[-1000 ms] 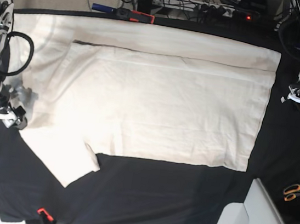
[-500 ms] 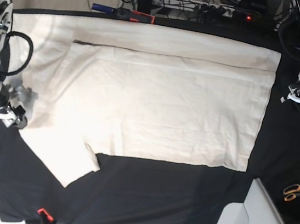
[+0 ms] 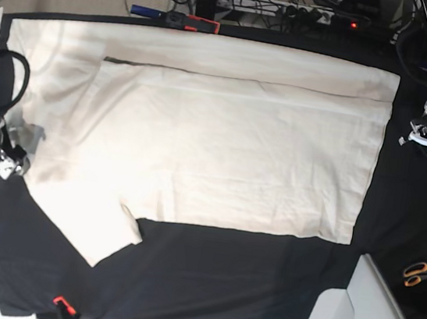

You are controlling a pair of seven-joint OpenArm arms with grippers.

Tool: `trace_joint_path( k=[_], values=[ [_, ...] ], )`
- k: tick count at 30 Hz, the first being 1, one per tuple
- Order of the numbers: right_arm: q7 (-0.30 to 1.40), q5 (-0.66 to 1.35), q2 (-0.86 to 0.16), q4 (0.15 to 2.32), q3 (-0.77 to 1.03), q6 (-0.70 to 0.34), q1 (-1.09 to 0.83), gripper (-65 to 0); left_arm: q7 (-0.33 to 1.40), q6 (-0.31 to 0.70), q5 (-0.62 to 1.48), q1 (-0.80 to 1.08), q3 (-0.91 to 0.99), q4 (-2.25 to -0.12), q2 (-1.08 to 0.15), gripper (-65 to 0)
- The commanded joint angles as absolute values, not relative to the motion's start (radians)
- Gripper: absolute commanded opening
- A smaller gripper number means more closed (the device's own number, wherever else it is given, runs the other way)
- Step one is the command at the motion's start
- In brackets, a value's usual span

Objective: Fold the T-shirt properly
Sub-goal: 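Close the right gripper on the sleeve corner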

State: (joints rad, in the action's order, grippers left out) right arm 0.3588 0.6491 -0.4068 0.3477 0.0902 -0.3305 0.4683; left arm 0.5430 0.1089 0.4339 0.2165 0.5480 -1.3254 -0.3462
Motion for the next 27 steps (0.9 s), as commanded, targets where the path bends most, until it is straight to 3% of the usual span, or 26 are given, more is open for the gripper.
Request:
trace_joint_path(
  k=[1, 5, 10, 14, 20, 24, 27],
  values=[
    [0.398, 0.627, -0.414, 0.346, 0.084, -0.311, 0.467, -24.6, 0.524, 0.111, 0.438, 0.211, 0.553, -1.339, -0.364, -44.9],
    [0.427, 0.625, -0.414, 0.346, 0.081, -0.311, 0.469, -27.3, 0.524, 0.111, 0.438, 0.217, 0.553, -1.339, -0.364, -44.9],
    [0.449, 0.622, -0.420, 0.346, 0.079, -0.311, 0.473, -45.5, 0.524, 0.111, 0.438, 0.217, 0.553, -1.339, -0.364, -44.9],
    [0.461, 0.533, -0.414, 0.346, 0.084, -0.311, 0.486, -54.5, 0.524, 0.111, 0.438, 0.219, 0.553, -1.339, -0.363, -44.9],
    [0.461, 0.509, -0.412, 0.346, 0.087, -0.311, 0.495, -57.9, 0.524, 0.111, 0.438, 0.220, 0.553, -1.339, -0.363, -44.9],
    [0.466, 0.509, -0.414, 0.349, 0.085, -0.311, 0.496, -65.0, 0.524, 0.111, 0.438, 0.220, 0.553, -1.339, -0.363, -44.9],
    [0.467, 0.509, -0.414, 0.387, 0.084, -0.312, 0.486, -65.0, 0.524, 0.111, 0.438, 0.220, 0.552, -1.339, -0.363, -44.9]
  ],
)
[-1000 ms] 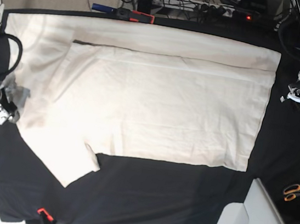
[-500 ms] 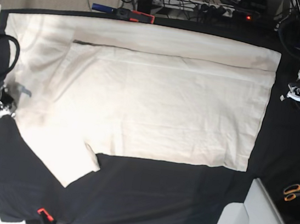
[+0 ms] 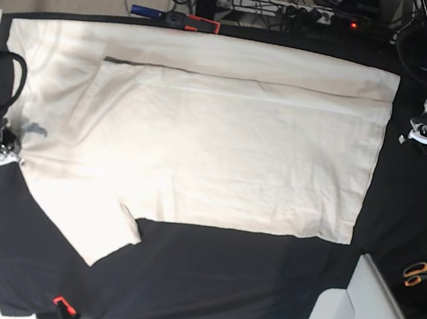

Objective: Fold the T-shirt properly

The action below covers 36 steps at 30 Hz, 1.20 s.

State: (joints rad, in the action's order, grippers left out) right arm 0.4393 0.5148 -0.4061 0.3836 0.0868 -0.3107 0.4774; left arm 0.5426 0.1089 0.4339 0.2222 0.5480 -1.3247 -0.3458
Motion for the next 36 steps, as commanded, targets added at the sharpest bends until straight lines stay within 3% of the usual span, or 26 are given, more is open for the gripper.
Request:
trace_joint_path(
  k=[1, 17, 36],
  values=[
    [0.473, 0.509, -0.414, 0.400, 0.084, -0.315, 0.478, -65.0, 0.524, 0.111, 0.438, 0.220, 0.552, -1.339, -0.363, -44.9],
    [0.561, 0.510, -0.412, 0.823, 0.091, -0.317, 0.331, -65.0, 0.524, 0.111, 0.438, 0.211, 0.552, -1.274, -0.363, -44.9],
    [0.751, 0.510, -0.390, 1.153, 0.093, -0.311, 0.189, -65.0, 0.521, 0.111, 0.438, 0.208, 0.552, -1.273, -0.363, -44.9]
  ],
)
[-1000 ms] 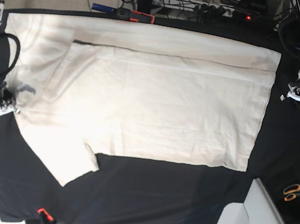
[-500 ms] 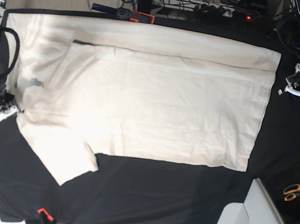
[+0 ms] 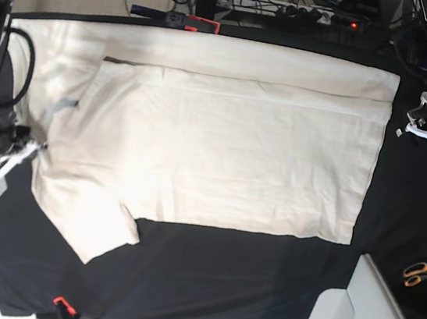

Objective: Fold the T-shirt properly

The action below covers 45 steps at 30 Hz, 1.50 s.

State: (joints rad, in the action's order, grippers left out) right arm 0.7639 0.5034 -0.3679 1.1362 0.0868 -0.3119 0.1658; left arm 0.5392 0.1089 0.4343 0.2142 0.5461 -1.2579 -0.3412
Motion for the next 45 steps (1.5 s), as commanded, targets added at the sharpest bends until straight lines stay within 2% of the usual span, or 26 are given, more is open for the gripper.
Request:
trace_joint_path(
  k=[1, 6, 13, 21, 24, 25, 28, 31, 35, 42, 45],
  values=[
    [0.756, 0.510, -0.389, 1.171, 0.094, -0.311, 0.180, -65.0, 0.521, 0.111, 0.438, 0.208, 0.552, -1.273, -0.363, -44.9],
    [0.794, 0.510, -0.389, 1.247, 0.105, -0.311, 0.133, -65.0, 0.519, 0.111, 0.438, 0.208, 0.552, -1.271, -0.363, -44.9],
    [0.892, 0.510, -0.361, 1.366, 0.226, -0.312, 0.053, -65.0, 0.518, 0.111, 0.438, 0.208, 0.552, -1.271, -0.363, -44.9],
    [0.897, 0.507, -0.317, 1.362, 0.219, -0.311, 0.028, -64.7, 0.519, 0.111, 0.438, 0.186, 0.552, -1.268, -0.361, -44.9],
    [0.897, 0.506, -0.292, 1.363, 0.225, -0.311, 0.028, -58.7, 0.519, 0.111, 0.438, 0.186, 0.552, -1.268, -0.361, -44.9],
    [0.897, 0.506, -0.292, 1.365, 0.225, -0.311, 0.028, -54.9, 0.519, 0.111, 0.438, 0.186, 0.552, -1.268, -0.361, -44.9],
    [0.897, 0.506, -0.291, 1.372, 0.225, -0.311, 0.033, -38.1, 0.518, 0.111, 0.438, 0.186, 0.552, -1.268, -0.361, -44.9],
    [0.895, 0.506, -0.292, 1.365, 0.225, -0.311, 0.068, -28.1, 0.518, 0.111, 0.438, 0.186, 0.552, -1.268, -0.361, -44.9],
    [0.895, 0.504, -0.300, 1.265, 0.216, -0.311, 0.166, -27.6, 0.518, 0.111, 0.438, 0.186, 0.552, -1.268, -0.364, -44.9],
    [0.877, 0.503, -0.364, 0.958, 0.209, -0.314, 0.332, -29.0, 0.518, 0.111, 0.438, 0.186, 0.552, -1.268, -0.364, -44.9],
    [0.840, 0.503, -0.397, 0.905, 0.124, -0.312, 0.361, -30.2, 0.518, 0.111, 0.438, 0.186, 0.552, -1.268, -0.364, -44.9]
  ],
)
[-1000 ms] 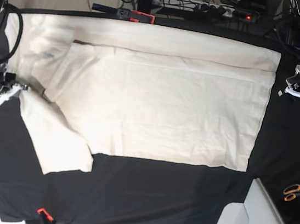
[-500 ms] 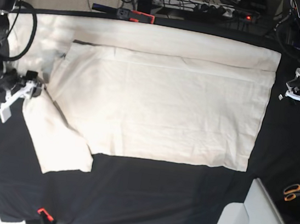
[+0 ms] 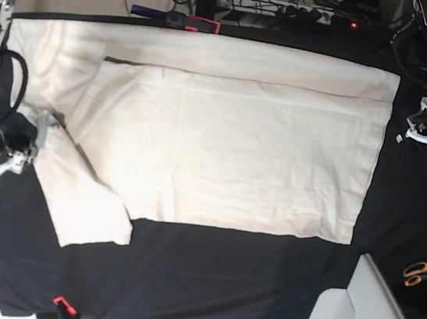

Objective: Fold the T-shirt properly

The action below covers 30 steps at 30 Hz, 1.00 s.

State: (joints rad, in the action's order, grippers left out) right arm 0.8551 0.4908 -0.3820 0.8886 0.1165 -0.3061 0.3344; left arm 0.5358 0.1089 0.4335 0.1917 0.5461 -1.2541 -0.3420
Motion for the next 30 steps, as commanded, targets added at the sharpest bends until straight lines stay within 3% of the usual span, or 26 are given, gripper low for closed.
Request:
trace_joint_path(
  k=[1, 6, 30],
  values=[
    [0.829, 0.503, -0.400, 0.892, 0.091, -0.312, 0.366, -30.9, 0.518, 0.111, 0.438, 0.186, 0.552, -1.268, -0.364, -44.9],
    [0.789, 0.503, -0.401, 0.839, 0.041, -0.311, 0.381, -35.0, 0.518, 0.111, 0.438, 0.186, 0.552, -1.268, -0.363, -44.9],
    [0.734, 0.503, -0.361, 0.748, 0.039, -0.317, 0.429, -35.1, 0.518, 0.111, 0.438, 0.186, 0.552, -1.268, -0.363, -44.9]
  ],
)
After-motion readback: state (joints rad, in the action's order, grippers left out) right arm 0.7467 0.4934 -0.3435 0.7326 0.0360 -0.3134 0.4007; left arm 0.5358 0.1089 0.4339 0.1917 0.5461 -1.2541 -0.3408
